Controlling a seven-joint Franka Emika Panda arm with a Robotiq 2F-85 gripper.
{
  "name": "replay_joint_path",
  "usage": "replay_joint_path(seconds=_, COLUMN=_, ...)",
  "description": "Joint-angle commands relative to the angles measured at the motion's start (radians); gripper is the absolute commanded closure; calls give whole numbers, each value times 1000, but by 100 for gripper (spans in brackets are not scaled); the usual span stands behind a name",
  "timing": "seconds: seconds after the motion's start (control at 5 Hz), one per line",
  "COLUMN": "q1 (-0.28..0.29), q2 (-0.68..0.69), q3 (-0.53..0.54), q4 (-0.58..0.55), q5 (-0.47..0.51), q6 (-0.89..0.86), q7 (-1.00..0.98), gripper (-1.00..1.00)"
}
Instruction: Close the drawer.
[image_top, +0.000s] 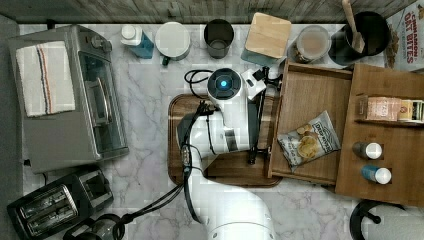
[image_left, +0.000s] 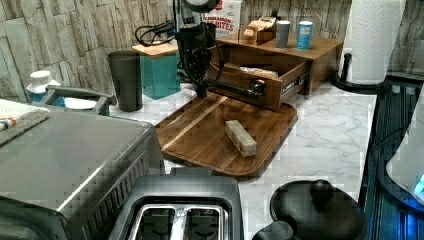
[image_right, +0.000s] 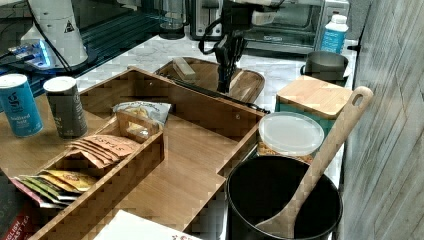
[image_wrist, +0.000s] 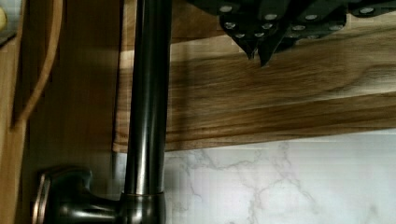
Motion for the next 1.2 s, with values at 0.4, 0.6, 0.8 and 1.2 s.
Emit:
replay_joint_path(seconds=0.4, q1=-105, q2=-51, q3=-53, q4=37, q5=10, q6=-15, q7=-113, gripper=100)
replay_joint_path(seconds=0.6, q1=-138, q2=-78, q3=-95, q4=-7, q5=-28, q6=53, q7=-171, gripper=100)
replay_joint_path(seconds=0.8, q1=-218, q2=-58, q3=-94, q4=-20, q5=-9, q6=117, q7=-283, gripper=100)
replay_joint_path(seconds=1.2, q1=-307, q2=-71, q3=-164, q4=36, q5=84, q6=-1, q7=-421, gripper=100)
